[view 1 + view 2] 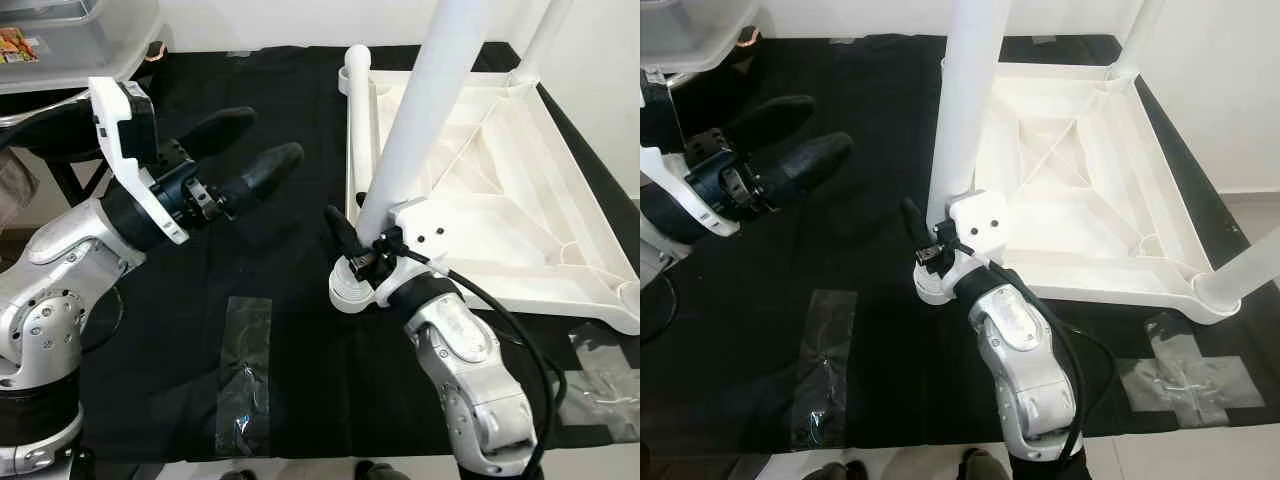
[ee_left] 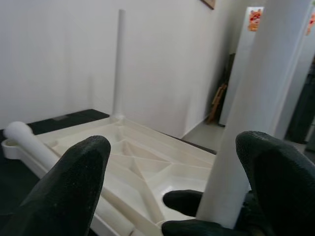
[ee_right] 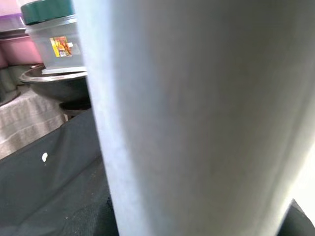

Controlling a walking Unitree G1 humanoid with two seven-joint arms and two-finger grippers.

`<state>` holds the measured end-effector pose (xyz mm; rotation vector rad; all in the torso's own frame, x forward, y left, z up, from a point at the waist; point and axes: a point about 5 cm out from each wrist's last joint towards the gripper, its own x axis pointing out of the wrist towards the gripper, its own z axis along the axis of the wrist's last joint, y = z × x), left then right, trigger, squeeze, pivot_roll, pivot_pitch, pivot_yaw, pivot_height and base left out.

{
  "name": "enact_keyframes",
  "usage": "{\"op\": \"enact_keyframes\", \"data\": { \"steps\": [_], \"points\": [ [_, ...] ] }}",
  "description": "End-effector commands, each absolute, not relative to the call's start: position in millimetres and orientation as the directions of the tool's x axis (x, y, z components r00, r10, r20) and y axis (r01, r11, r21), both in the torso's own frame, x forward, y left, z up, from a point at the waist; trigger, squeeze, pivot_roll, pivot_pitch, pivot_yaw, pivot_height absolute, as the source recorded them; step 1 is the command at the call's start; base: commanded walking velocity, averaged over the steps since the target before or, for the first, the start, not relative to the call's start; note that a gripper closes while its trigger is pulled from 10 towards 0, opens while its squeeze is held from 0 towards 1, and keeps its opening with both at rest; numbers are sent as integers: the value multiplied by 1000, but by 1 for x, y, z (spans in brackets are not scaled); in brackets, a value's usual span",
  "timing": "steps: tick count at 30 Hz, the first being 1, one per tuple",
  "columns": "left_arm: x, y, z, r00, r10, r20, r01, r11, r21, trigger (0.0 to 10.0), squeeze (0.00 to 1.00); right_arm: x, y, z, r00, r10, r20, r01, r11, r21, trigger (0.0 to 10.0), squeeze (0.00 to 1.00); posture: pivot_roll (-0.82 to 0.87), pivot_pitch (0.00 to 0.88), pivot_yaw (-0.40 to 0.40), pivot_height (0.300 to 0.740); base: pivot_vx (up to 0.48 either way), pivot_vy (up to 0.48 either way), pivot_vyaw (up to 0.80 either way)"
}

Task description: Building children table

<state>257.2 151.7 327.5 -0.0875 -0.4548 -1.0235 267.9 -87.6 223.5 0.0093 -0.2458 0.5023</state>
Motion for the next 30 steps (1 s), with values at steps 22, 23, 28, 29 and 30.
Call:
{"op": "enact_keyframes", "data": {
  "steps": [22, 23, 28, 29, 30],
  "points": [
    [264, 101, 343, 197, -935, 296, 934, 271, 233, 10000, 0, 272, -69, 210, 682, 729, 66, -723, 685, -94, 10000, 0, -6, 206, 27, 740, 0, 0, 0],
    [264, 101, 343, 197, -935, 296, 934, 271, 233, 10000, 0, 272, -69, 210, 682, 729, 66, -723, 685, -94, 10000, 0, -6, 206, 27, 740, 0, 0, 0],
    [270, 90, 356, 156, -947, 280, 932, 235, 276, 10000, 0, 273, -65, 210, 658, 751, 59, -744, 660, -101, 10000, 0, -10, 203, 30, 740, 0, 0, 0],
    [272, 87, 360, 137, -954, 268, 932, 215, 290, 9020, 0, 273, -64, 211, 652, 756, 58, -749, 654, -106, 10000, 0, -11, 202, 31, 740, 0, 0, 0],
    [272, 87, 360, 137, -954, 268, 932, 215, 290, 9020, 0, 273, -64, 211, 652, 756, 58, -749, 654, -106, 10000, 0, -11, 202, 31, 740, 0, 0, 0]
  ]
}}
